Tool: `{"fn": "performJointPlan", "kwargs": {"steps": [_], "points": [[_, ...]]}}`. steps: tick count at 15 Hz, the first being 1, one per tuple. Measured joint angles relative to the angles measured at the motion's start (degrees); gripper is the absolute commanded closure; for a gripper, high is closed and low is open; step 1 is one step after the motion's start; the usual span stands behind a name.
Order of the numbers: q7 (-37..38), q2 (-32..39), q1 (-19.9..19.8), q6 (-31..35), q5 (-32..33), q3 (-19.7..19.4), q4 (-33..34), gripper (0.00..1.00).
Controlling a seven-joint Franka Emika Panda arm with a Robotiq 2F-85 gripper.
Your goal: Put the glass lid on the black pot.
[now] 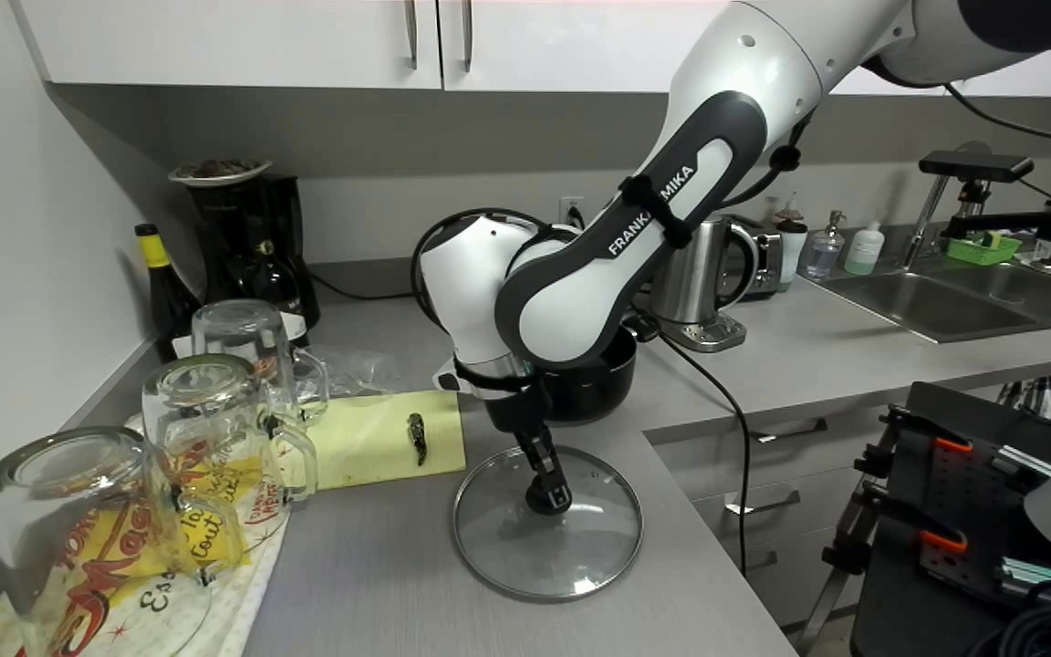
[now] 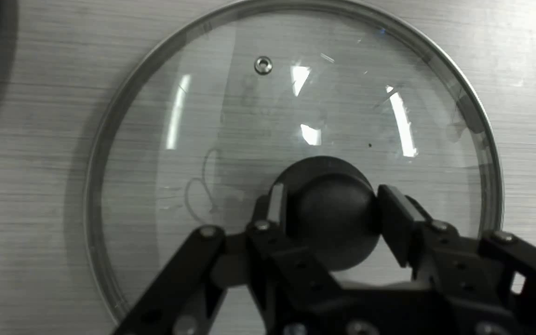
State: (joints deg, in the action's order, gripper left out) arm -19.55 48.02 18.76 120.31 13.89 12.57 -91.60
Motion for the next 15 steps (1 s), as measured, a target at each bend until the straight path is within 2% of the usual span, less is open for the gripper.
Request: {"fn": "performJointPlan", "kwargs": {"steps": [6,10,15], "points": [[1.5,-2.4,2.5,0.4,2.1,0.1,-1.7,0.75],[5.4,-6.8,4.2,0.3,3.4,0.0,-4.1,0.75],[11.7,-12.2,4.2,0.3,3.7,-0.9,-6.2,0.75]]}}
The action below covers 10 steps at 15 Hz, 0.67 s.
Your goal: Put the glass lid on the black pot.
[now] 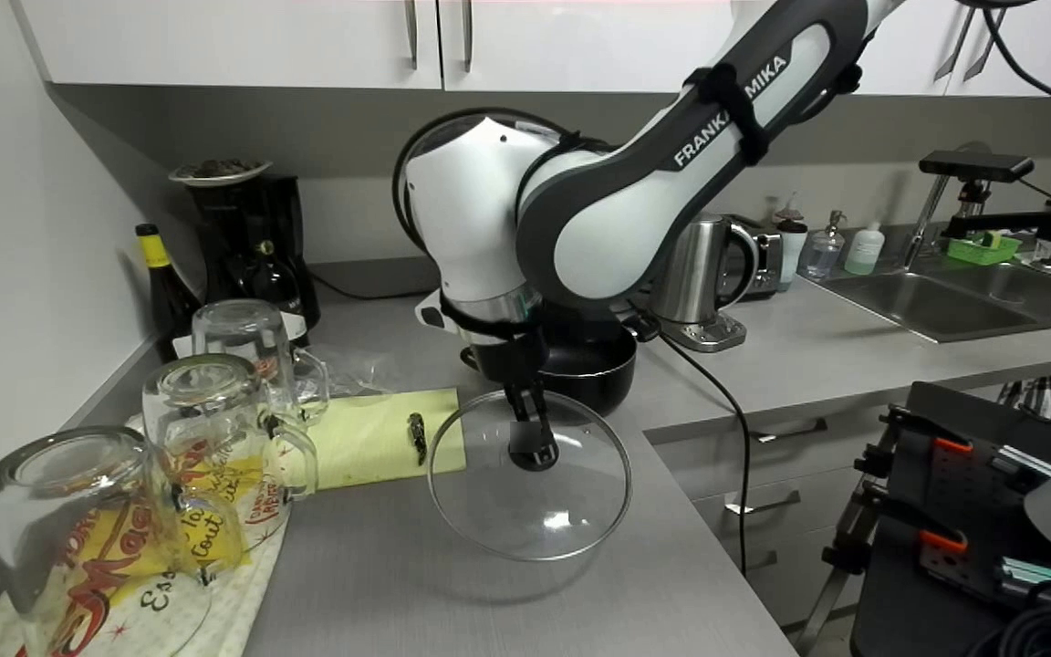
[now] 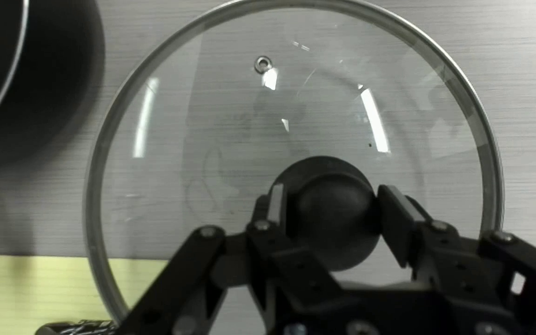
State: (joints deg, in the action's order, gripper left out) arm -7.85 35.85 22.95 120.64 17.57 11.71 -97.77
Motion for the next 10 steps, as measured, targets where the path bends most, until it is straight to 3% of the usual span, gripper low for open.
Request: {"fn": "performJointPlan", "kwargs": {"steps": [10], "points": [[10.2,-8.4,-5.1,0.0,-1.1,-3.0,-1.1,0.75]]}}
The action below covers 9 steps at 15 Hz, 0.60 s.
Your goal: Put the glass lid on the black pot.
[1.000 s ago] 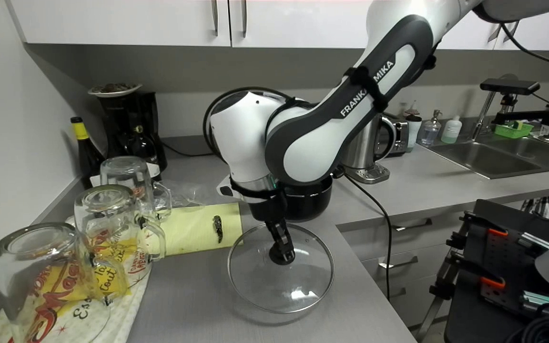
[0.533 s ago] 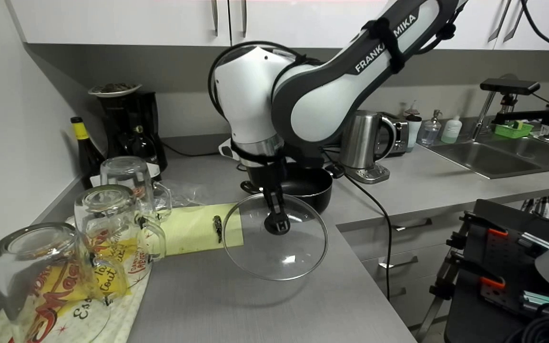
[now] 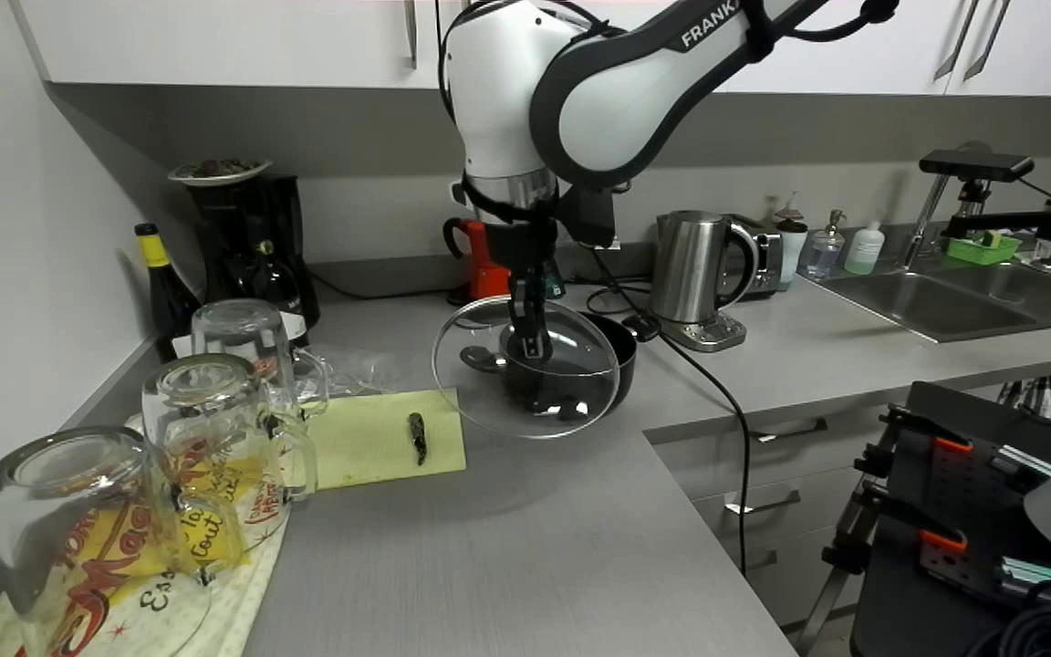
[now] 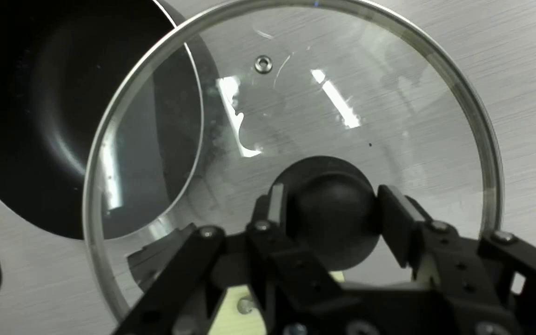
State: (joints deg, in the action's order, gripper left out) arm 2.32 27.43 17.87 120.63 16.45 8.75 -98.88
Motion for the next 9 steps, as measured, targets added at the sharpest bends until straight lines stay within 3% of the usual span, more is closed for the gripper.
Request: {"fn": "performJointPlan", "kwargs": {"steps": [9], "points": [[2.6,-3.1,-7.3,-0.2,-6.8,-3.3,0.0,0.75]]}}
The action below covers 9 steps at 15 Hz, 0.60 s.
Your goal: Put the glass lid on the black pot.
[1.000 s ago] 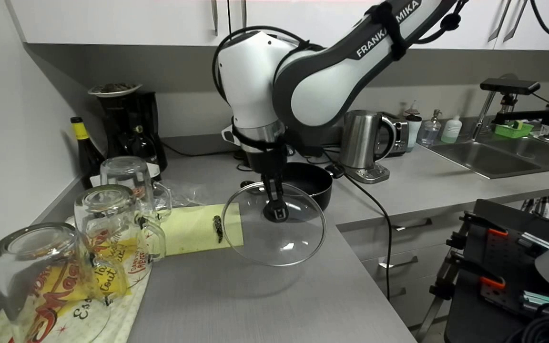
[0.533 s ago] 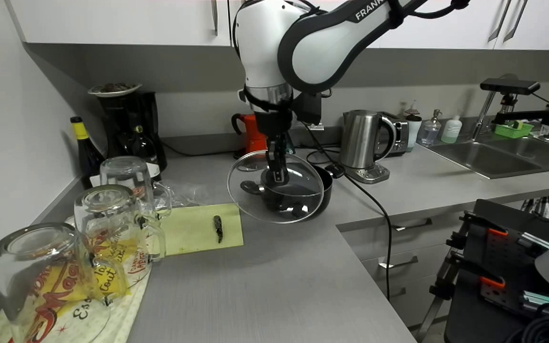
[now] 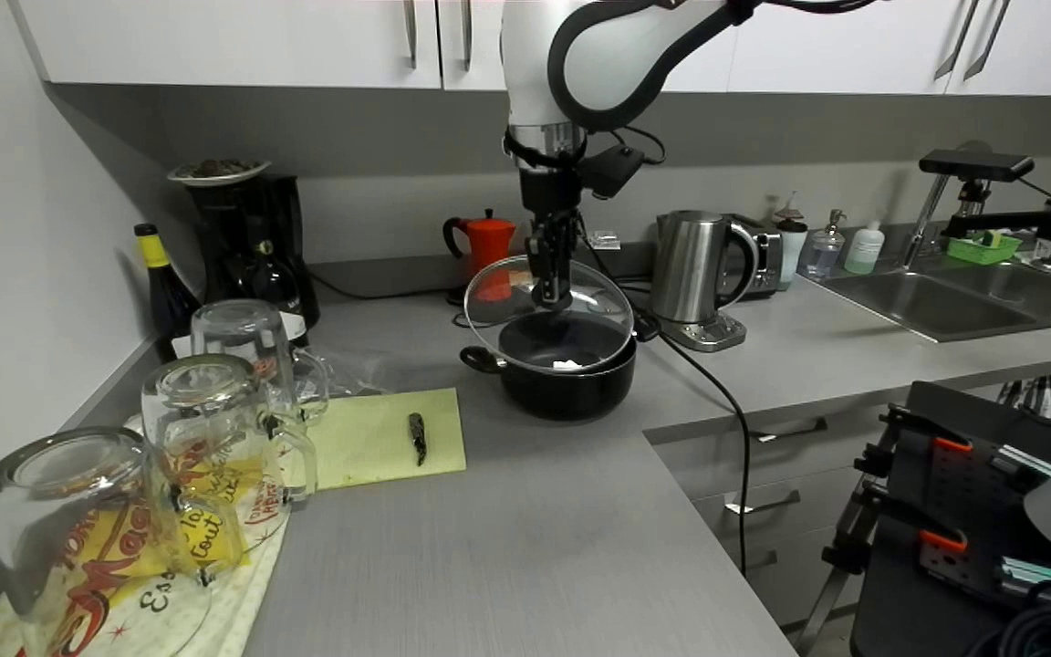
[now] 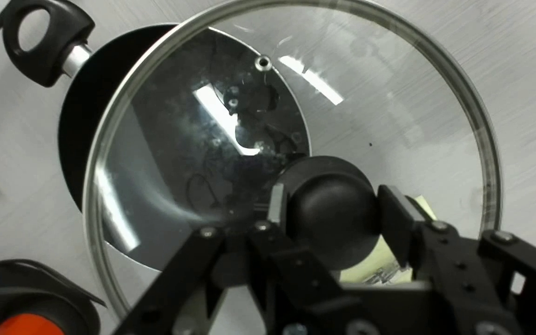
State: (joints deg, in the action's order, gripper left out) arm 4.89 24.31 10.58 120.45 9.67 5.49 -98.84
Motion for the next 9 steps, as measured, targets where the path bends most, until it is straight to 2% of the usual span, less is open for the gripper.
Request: {"fn": "performJointPlan", "kwargs": {"steps": [9], "points": [[0.0,-0.4,-6.7,-2.3,-7.8,-2.5,0.8,0.75]]}}
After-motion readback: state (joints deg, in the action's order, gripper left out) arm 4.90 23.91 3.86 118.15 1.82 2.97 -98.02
